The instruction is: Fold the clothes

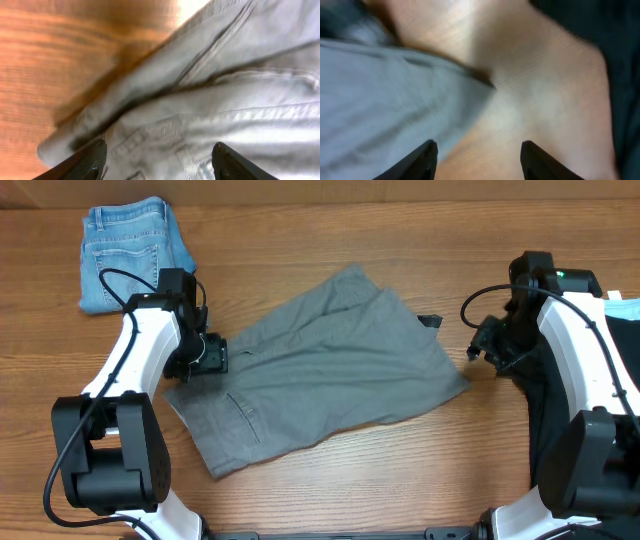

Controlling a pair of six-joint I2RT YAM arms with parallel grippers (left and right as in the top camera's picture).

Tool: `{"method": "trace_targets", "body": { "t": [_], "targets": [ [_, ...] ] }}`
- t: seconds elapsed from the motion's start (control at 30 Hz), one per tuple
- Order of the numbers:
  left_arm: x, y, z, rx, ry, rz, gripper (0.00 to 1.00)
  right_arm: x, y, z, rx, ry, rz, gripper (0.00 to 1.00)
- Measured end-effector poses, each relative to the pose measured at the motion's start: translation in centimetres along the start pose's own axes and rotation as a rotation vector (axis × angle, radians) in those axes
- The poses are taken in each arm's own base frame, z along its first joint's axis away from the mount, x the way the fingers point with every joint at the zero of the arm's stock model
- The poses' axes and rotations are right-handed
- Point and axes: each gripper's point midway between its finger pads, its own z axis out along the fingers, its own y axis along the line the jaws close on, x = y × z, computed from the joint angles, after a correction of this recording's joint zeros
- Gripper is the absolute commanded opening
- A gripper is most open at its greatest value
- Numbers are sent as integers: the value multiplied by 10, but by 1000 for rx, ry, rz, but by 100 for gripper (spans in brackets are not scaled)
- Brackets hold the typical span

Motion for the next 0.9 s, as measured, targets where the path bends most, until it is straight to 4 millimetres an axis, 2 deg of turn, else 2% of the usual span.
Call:
{"method": "trace_targets", "body": {
  "t": [0.07, 0.1, 0.17, 0.23, 0.37, 0.4, 0.5, 0.57, 0.63, 0.73, 0.8, 0.9],
  "targets": [
    [9, 1, -1, -3, 36, 0, 68, -13, 14, -1, -65, -51, -52, 58],
    [15, 1, -1, -2, 61, 0, 67, -23, 28, -3, -134, -89, -104, 61],
    [25, -1, -2, 11, 103, -1, 61, -33, 48, -7, -228, -133, -170, 62],
    [31, -5, -4, 35, 131, 0, 53, -48, 83, -20, -371, -227, -284, 67],
    [42, -13, -17, 83, 190, 11, 58, -63, 129, -40, -504, -369, -427, 68],
    [38, -16, -28, 97, 178, 12, 59, -66, 144, -47, -536, -412, -470, 70],
    [32, -19, -61, 115, 117, 19, 66, -68, 169, -48, -578, -459, -531, 75],
    [28, -20, -91, 127, 34, 24, 73, -70, 179, -39, -576, -459, -544, 77],
    [27, -21, -122, 138, -62, 34, 76, -73, 184, -19, -551, -442, -548, 78],
    [40, -21, -162, 151, -170, 42, 76, -77, 188, 13, -520, -402, -542, 80],
    [51, -20, -176, 154, -202, 45, 77, -80, 187, 38, -506, -363, -531, 80],
    [60, -19, -186, 157, -221, 47, 77, -79, 187, 67, -508, -304, -522, 79]
  ]
}}
